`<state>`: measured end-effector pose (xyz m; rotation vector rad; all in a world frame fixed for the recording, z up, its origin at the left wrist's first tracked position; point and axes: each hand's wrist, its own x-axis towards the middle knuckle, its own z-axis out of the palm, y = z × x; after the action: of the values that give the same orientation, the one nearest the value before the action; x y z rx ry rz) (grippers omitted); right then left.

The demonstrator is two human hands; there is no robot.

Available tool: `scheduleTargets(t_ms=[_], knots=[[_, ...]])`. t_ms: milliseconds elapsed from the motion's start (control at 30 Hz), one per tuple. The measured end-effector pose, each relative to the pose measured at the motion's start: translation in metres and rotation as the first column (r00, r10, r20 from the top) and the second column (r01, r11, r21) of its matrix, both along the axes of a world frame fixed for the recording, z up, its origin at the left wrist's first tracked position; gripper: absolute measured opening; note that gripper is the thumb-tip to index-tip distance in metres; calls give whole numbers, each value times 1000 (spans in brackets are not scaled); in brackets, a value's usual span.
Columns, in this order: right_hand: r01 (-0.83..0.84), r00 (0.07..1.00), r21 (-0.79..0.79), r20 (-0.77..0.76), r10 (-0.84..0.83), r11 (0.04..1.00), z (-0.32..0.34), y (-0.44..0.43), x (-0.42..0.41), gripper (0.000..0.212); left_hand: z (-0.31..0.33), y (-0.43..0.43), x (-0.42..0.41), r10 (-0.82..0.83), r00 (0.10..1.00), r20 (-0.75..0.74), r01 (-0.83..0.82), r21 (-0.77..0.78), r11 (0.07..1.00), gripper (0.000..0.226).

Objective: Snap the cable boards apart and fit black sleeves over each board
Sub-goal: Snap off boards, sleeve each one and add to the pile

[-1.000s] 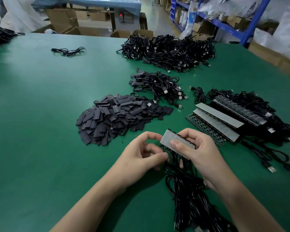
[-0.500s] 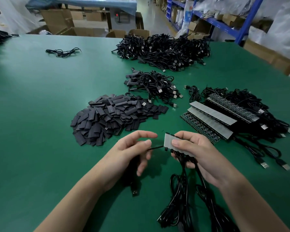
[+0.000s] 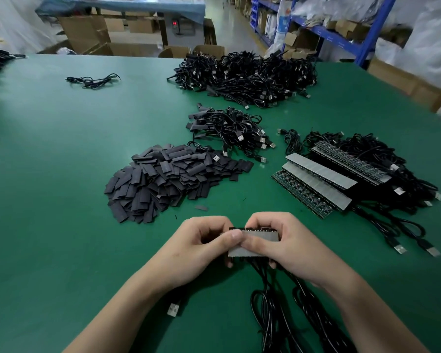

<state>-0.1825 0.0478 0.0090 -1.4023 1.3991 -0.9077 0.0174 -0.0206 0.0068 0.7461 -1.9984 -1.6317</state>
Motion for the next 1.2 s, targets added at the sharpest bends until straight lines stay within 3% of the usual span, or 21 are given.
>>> scheduleTargets(t_ms=[233, 567, 667, 733, 800, 867, 933, 1033, 1200], knots=[[-43, 924, -16, 379, 46, 999, 2, 3, 6, 11, -1, 5, -7, 42, 987, -158, -21, 134, 991, 34], [-59, 841, 49, 540, 23, 997, 2, 3, 14, 10, -2, 5, -7, 23, 976, -215, 13, 166, 986, 37], [27, 907, 61, 418, -50, 998, 4, 0, 8, 17, -3, 4, -6, 75, 983, -170, -64, 71, 995, 40], [110, 986, -38, 127, -104, 993, 5, 0, -1, 22, -4, 2, -5, 146, 979, -145, -154, -49, 987, 41], [155, 962, -194, -194, -193, 969, 6, 0, -5, 13, -4, -1, -4, 221, 963, -154, -246, -169, 954, 39], [133, 888, -342, -376, -265, 930, 7, 1, -3, 14, -4, -3, -4, 281, 944, -175, -321, -270, 908, 32], [68, 890, -393, -392, -234, 917, 7, 1, 2, 19, -5, -2, -6, 303, 928, -217, -359, -304, 883, 27], [-50, 948, -332, -312, -60, 942, 6, 4, 13, 27, -5, 1, -7, 301, 927, -226, -358, -282, 890, 26], [-15, 1000, -206, 21, 19, 979, 5, 4, 22, 19, -4, 2, -9, 237, 945, -225, -290, -239, 927, 35]])
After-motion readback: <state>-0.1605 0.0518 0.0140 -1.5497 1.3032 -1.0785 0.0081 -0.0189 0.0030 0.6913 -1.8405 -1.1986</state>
